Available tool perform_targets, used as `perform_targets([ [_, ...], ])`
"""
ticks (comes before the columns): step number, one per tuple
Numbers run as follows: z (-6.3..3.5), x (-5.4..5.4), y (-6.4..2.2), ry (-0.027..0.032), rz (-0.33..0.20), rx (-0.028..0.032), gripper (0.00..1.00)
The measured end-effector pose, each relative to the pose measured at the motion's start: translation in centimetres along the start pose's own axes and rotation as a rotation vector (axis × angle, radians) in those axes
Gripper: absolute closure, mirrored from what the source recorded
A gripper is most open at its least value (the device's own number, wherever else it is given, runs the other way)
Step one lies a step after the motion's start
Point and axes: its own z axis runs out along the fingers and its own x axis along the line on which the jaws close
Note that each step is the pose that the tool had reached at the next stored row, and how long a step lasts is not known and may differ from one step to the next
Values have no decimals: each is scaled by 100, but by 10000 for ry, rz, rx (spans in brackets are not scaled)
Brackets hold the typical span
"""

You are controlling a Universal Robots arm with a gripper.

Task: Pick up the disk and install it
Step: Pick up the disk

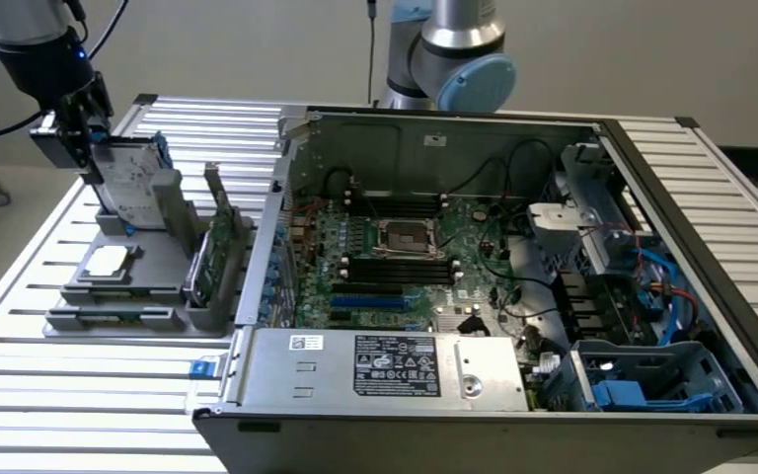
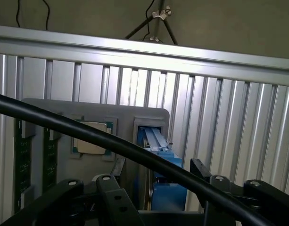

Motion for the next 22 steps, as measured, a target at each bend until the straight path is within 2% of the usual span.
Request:
perform_targets([
  [22, 2, -22, 16, -22, 103, 4, 35],
])
